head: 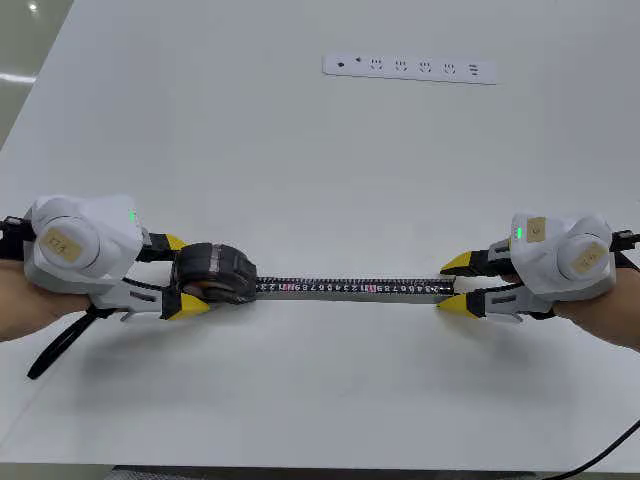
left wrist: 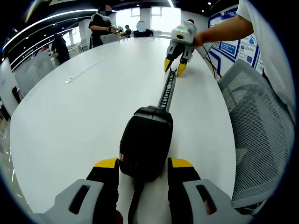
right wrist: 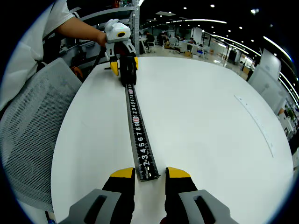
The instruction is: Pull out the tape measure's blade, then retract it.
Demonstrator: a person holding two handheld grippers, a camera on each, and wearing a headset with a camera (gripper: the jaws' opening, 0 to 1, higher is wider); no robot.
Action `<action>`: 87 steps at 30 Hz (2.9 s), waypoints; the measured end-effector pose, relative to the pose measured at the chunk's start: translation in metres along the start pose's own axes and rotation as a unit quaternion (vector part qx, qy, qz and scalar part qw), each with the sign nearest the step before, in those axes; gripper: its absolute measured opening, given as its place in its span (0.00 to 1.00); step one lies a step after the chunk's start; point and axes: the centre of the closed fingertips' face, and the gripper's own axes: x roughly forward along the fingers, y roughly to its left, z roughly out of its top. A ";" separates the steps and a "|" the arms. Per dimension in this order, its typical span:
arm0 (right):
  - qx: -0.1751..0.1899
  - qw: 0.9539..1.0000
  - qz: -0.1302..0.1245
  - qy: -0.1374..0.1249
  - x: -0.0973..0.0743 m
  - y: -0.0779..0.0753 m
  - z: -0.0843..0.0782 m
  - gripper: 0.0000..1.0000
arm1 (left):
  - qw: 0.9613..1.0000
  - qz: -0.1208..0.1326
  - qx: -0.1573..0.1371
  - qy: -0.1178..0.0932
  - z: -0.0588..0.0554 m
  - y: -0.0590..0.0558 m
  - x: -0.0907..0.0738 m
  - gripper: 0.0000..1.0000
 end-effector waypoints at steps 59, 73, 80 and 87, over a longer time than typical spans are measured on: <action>0.185 0.970 -0.130 -0.085 -0.058 0.056 0.006 0.72 | 0.957 0.157 -0.219 -0.109 -0.025 -0.056 -0.076 0.75; 0.196 0.965 -0.143 -0.098 -0.065 0.070 0.001 0.74 | 0.948 0.163 -0.244 -0.121 -0.029 -0.075 -0.079 0.76; 0.196 0.966 -0.143 -0.092 -0.064 0.073 -0.003 0.75 | 0.947 0.163 -0.248 -0.126 -0.027 -0.077 -0.078 0.77; 0.197 0.966 -0.142 -0.092 -0.064 0.075 -0.004 0.75 | 0.946 0.164 -0.247 -0.128 -0.024 -0.075 -0.078 0.76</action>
